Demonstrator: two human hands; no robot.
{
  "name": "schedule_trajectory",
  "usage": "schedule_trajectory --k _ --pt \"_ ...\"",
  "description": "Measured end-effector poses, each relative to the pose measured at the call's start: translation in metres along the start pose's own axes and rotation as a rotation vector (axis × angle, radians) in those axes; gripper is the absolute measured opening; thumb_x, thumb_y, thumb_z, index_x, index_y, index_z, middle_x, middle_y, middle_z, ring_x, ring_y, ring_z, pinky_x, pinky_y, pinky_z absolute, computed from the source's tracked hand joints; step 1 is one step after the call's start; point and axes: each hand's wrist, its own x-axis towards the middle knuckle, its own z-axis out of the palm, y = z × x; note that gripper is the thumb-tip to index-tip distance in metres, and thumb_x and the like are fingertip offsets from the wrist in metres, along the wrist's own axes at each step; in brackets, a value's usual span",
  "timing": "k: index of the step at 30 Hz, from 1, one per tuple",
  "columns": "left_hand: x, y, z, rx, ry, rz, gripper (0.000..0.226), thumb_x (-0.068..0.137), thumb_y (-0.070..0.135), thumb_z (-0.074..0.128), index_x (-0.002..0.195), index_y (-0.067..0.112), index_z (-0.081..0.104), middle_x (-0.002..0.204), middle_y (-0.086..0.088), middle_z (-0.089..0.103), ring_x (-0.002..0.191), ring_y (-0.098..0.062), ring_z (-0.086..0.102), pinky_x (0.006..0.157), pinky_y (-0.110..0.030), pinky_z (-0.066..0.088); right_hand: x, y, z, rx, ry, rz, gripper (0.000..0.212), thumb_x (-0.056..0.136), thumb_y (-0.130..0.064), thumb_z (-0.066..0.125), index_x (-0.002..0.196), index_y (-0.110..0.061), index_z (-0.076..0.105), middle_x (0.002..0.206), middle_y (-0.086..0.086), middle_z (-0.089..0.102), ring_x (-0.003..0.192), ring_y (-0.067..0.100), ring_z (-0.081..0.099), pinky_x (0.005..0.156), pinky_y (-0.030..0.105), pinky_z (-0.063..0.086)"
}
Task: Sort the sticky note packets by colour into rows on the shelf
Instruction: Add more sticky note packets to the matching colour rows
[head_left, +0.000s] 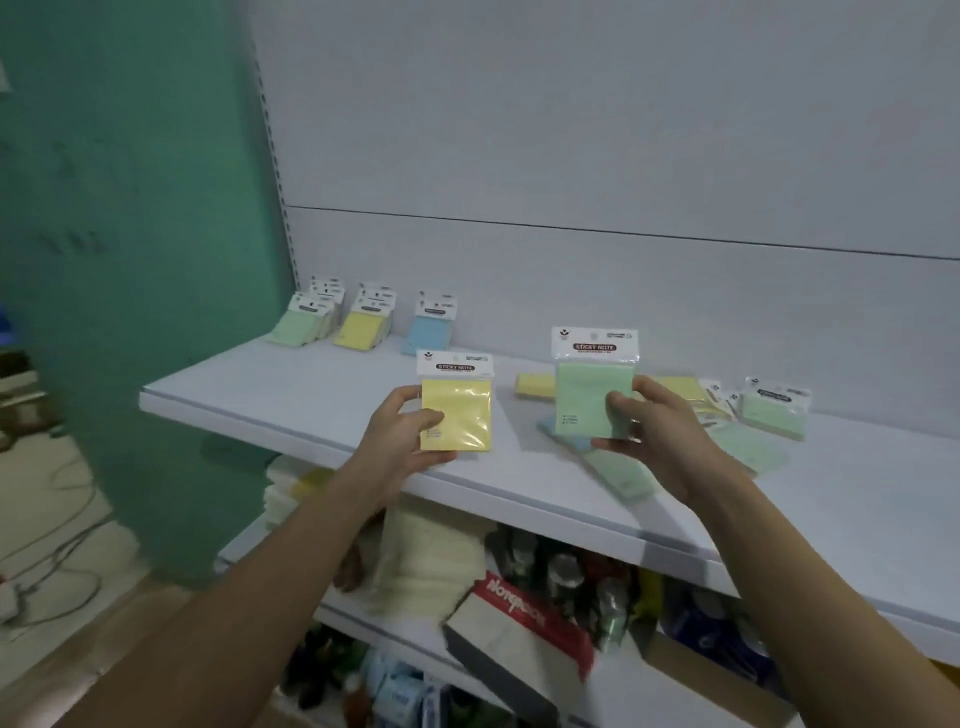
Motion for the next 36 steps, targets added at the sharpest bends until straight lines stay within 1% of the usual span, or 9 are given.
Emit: schedule_trajectory --k 2,5,9,12,17,21,29,33,36 --pt "-0.006 0.008 -0.045 0.129 -0.037 0.034 0.027 0.090 0.001 0.055 0.115 0.013 0.053 0.105 -0.021 0.062 0.091 -0.034 0.066 0.072 -0.046 0.060 0.000 0.004 0.045 -0.055 -0.038 0.000 0.017 0.093 -0.007 0.054 0.107 -0.011 0.063 0.105 0.012 0.070 0.093 0.028 0.070 0.066 0.036 0.059" --pt "-0.018 0.016 -0.116 0.243 -0.107 0.042 0.031 0.090 -0.002 0.057 0.118 0.010 0.050 0.098 -0.024 0.061 0.083 -0.032 0.065 0.067 -0.042 0.061 -0.003 0.013 0.113 -0.120 -0.059 0.015 0.016 0.092 -0.007 0.055 0.108 -0.006 0.059 0.107 0.017 0.068 0.090 0.030 0.070 0.066 0.040 0.059" --pt "-0.036 0.017 -0.206 0.124 -0.098 0.035 0.031 0.088 -0.006 0.059 0.112 0.010 0.051 0.099 -0.020 0.061 0.084 -0.030 0.066 0.068 -0.046 0.061 -0.009 0.033 0.205 -0.116 -0.041 0.080 0.013 0.094 -0.007 0.053 0.106 -0.008 0.059 0.111 0.016 0.067 0.095 0.030 0.069 0.065 0.039 0.060" --pt "-0.042 0.022 -0.260 0.074 -0.082 0.015 0.031 0.086 -0.008 0.060 0.105 0.015 0.053 0.099 -0.021 0.064 0.087 -0.033 0.067 0.063 -0.040 0.061 -0.015 0.045 0.265 -0.139 -0.061 0.093 0.013 0.094 -0.010 0.054 0.106 -0.010 0.059 0.109 0.015 0.069 0.095 0.028 0.069 0.060 0.032 0.057" --pt "-0.037 0.037 -0.317 0.122 -0.042 0.000 0.031 0.086 0.002 0.066 0.109 0.020 0.056 0.097 -0.014 0.072 0.090 -0.027 0.069 0.065 -0.039 0.060 -0.012 0.037 0.318 -0.194 -0.091 0.066 0.014 0.092 -0.009 0.055 0.105 -0.008 0.061 0.104 0.017 0.070 0.089 0.026 0.070 0.062 0.034 0.057" --pt "-0.021 0.051 -0.334 0.225 -0.076 0.040 0.029 0.087 0.006 0.066 0.109 0.022 0.055 0.093 -0.008 0.076 0.086 -0.021 0.071 0.066 -0.031 0.056 0.009 0.019 0.321 -0.185 -0.063 0.025 0.019 0.093 -0.007 0.054 0.111 -0.003 0.059 0.104 0.015 0.070 0.087 0.026 0.071 0.066 0.037 0.058" --pt "0.061 0.066 -0.309 0.203 -0.158 0.068 0.029 0.085 -0.001 0.066 0.109 0.012 0.055 0.101 -0.015 0.071 0.087 -0.027 0.070 0.078 -0.039 0.060 0.078 0.043 0.304 -0.154 0.025 0.076 0.011 0.093 -0.007 0.054 0.102 -0.009 0.061 0.106 0.014 0.068 0.095 0.028 0.067 0.068 0.039 0.059" --pt "0.118 0.067 -0.289 0.197 -0.130 0.071 0.033 0.082 -0.004 0.069 0.109 0.008 0.056 0.099 -0.013 0.067 0.083 -0.026 0.070 0.068 -0.034 0.060 0.137 0.044 0.291 -0.023 0.066 0.101 0.009 0.093 -0.004 0.055 0.097 -0.009 0.060 0.097 0.013 0.066 0.085 0.026 0.067 0.062 0.036 0.057" --pt "0.158 0.060 -0.272 0.169 -0.101 0.052 0.033 0.080 -0.007 0.069 0.107 0.008 0.057 0.091 -0.010 0.069 0.075 -0.020 0.070 0.060 -0.028 0.058 0.177 0.051 0.294 0.098 0.196 0.106 0.009 0.092 -0.002 0.053 0.091 -0.010 0.058 0.091 0.010 0.062 0.078 0.023 0.063 0.058 0.033 0.055"
